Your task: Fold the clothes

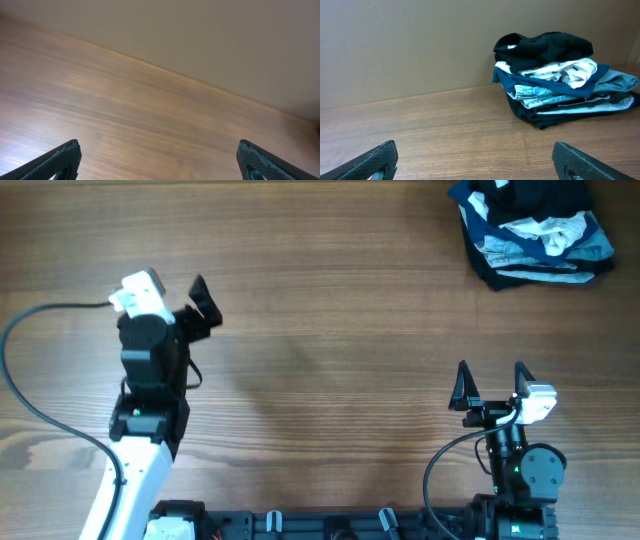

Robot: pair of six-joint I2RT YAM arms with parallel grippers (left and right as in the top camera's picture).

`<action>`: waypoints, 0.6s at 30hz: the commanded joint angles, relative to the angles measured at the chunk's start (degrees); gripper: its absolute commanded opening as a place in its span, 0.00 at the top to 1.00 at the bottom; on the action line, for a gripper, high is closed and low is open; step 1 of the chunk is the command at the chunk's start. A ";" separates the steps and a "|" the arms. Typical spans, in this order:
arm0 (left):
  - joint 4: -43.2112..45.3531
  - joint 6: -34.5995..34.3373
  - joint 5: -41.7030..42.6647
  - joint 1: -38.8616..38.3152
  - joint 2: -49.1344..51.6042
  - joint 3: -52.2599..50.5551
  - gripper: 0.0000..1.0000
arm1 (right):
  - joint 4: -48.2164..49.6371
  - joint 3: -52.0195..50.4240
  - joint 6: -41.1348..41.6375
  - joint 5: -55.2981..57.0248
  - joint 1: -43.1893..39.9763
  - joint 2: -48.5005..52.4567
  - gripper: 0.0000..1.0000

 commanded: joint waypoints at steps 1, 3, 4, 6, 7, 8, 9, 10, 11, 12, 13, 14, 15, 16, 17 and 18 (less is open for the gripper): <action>0.44 3.78 11.80 0.17 -0.48 -5.64 0.00 | 0.26 -0.31 0.79 0.83 0.24 -0.46 0.00; 0.17 3.78 12.15 0.22 1.07 -6.73 0.00 | 0.26 -0.31 0.79 0.83 0.24 -0.46 0.00; 0.17 3.56 12.17 0.57 1.92 -7.10 0.00 | 0.26 -0.31 0.79 0.83 0.24 -0.46 0.01; -0.13 3.56 13.14 1.38 2.82 -8.61 0.00 | 0.26 -0.31 0.79 0.83 0.24 -0.46 0.00; -1.57 3.56 13.53 1.60 2.84 -8.92 0.00 | 0.26 -0.31 0.81 0.83 0.24 -0.46 0.00; -3.34 3.63 13.40 1.60 2.36 -9.62 0.00 | 0.26 -0.31 0.79 0.83 0.24 -0.46 0.00; -3.91 3.63 12.33 1.64 1.99 -10.01 0.00 | 0.26 -0.31 0.79 0.83 0.24 -0.46 0.00; -5.68 3.63 11.45 1.64 0.00 -11.10 0.00 | 0.26 -0.31 0.81 0.83 0.24 -0.46 0.00; -6.32 3.63 10.80 1.64 -2.69 -12.68 0.00 | 0.26 -0.31 0.79 0.83 0.24 -0.46 0.00; -6.29 3.61 10.36 1.64 -6.80 -15.34 0.00 | 0.26 -0.31 0.79 0.83 0.24 -0.46 0.00; -6.10 3.61 9.73 1.64 -11.04 -18.08 0.00 | 0.26 -0.31 0.79 0.83 0.24 -0.46 0.00; -5.53 3.63 9.46 1.64 -16.15 -21.20 0.00 | 0.26 -0.31 0.79 0.83 0.24 -0.46 0.00; -5.44 3.63 8.92 1.64 -19.65 -23.10 0.00 | 0.26 -0.31 0.79 0.83 0.24 -0.46 0.00; -5.44 3.63 8.48 1.64 -24.46 -25.55 0.00 | 0.26 -0.31 0.81 0.83 0.24 -0.46 0.00; -5.46 3.63 8.20 1.64 -29.24 -27.85 0.00 | 0.26 -0.31 0.79 0.83 0.24 -0.46 0.00; -5.46 3.63 8.17 1.64 -32.37 -29.33 0.00 | 0.26 -0.31 0.79 0.83 0.24 -0.46 0.00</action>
